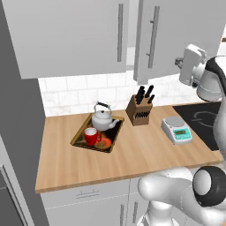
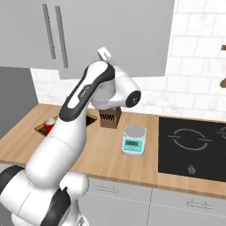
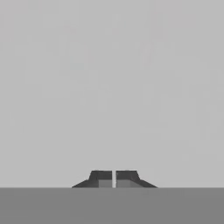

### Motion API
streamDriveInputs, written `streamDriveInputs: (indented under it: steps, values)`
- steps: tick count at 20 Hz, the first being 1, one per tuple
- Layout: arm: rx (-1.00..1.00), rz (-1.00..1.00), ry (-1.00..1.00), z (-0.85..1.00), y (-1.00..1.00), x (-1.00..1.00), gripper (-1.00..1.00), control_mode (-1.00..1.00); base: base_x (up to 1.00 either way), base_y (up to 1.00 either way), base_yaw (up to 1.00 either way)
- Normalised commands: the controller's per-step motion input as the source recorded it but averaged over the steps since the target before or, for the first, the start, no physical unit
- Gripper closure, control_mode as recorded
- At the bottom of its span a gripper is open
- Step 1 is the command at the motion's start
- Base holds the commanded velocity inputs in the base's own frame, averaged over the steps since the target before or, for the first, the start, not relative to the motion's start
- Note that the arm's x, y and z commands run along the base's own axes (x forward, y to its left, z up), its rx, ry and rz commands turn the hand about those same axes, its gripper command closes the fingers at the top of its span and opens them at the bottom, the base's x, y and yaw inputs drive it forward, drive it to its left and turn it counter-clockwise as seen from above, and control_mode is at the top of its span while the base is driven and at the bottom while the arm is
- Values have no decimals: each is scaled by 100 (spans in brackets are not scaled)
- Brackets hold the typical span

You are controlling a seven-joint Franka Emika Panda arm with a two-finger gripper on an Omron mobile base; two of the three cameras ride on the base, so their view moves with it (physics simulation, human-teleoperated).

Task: Pick the kettle from the counter and place it on the tray. Then pick the mug from the cabinet and place it on the tray. Then close the cabinet doors.

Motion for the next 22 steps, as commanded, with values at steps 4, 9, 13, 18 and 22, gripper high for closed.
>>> streamDriveInputs:
  steps: [4,9,13,18,22]
  values:
    - [-1,-28,20,3,31,89,100,-100,0,0,0]
    - [-3,-29,20,0,27,79,100,-100,0,0,0]
    - [0,-25,19,0,2,63,100,-100,0,0,0]
    - [0,-22,14,0,0,54,100,-100,0,0,0]
    - [0,-19,17,0,0,50,100,-100,0,0,0]
